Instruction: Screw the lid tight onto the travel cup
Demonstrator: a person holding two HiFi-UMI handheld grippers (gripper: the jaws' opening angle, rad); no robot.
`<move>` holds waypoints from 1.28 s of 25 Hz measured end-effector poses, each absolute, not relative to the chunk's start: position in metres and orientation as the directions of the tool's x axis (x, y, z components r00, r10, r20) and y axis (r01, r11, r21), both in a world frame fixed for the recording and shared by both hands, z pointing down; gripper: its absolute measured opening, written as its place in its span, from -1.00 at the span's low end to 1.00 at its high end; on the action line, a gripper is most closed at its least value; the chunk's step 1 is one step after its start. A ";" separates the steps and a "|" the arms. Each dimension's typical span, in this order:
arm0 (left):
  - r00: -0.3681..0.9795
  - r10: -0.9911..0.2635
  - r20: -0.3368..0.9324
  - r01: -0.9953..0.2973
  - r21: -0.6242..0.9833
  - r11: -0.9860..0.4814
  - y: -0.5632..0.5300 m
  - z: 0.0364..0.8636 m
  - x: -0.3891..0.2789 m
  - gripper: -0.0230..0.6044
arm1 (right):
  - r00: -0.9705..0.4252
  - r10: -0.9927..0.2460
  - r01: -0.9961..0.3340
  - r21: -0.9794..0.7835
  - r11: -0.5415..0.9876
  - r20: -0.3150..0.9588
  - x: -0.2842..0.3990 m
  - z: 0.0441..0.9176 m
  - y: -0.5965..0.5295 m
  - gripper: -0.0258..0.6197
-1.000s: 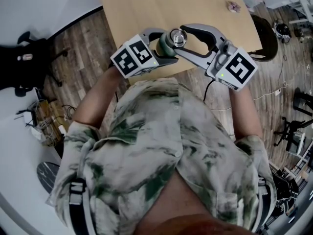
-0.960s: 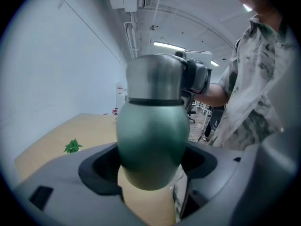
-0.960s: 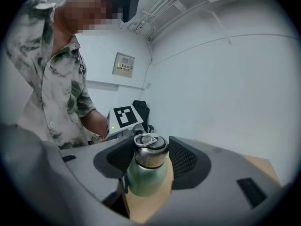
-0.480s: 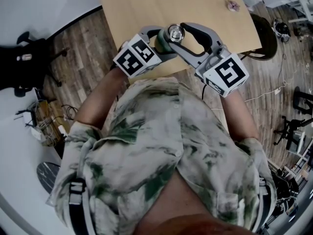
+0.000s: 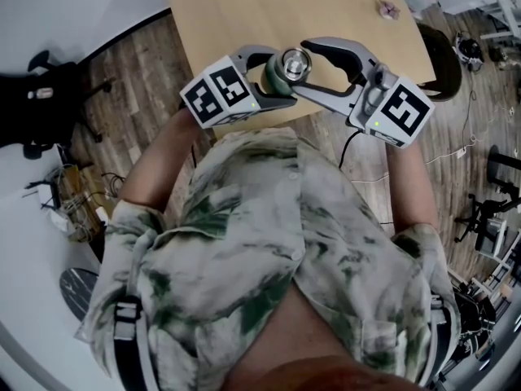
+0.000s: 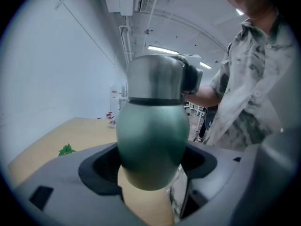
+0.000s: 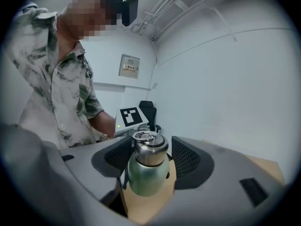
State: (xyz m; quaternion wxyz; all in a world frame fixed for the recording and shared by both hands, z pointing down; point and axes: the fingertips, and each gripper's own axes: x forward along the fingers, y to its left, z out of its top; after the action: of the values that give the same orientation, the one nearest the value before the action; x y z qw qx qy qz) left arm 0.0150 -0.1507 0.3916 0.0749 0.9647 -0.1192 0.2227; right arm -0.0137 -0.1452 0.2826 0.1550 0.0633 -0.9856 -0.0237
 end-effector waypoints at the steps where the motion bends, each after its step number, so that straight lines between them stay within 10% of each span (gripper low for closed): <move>1: 0.874 -0.185 0.449 -0.250 0.089 -0.964 -0.148 0.391 0.015 0.27 | -0.944 -0.119 -0.102 0.070 0.992 0.309 -0.014 0.282 -0.143 -0.04; 10: 0.874 -0.161 0.459 -0.225 0.088 -0.970 -0.145 0.394 0.018 0.27 | -0.944 -0.094 -0.073 0.075 0.994 0.317 -0.016 0.285 -0.141 -0.14; 25: 0.799 -0.329 0.503 -0.423 0.081 -0.903 -0.169 0.412 0.015 0.27 | -0.848 -0.433 -0.430 0.082 0.899 0.304 -0.014 0.304 -0.164 -0.15; 32: 0.831 -0.275 0.483 -0.359 0.089 -0.929 -0.165 0.404 0.017 0.27 | -0.905 -0.298 -0.291 0.069 0.954 0.304 -0.011 0.297 -0.158 -0.01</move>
State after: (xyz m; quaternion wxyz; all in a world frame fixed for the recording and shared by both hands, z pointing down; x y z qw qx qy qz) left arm 0.0169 -0.1648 0.4042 0.0883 0.9529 -0.1665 0.2378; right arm -0.0108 -0.1583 0.2974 0.1576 0.1509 -0.9758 -0.0108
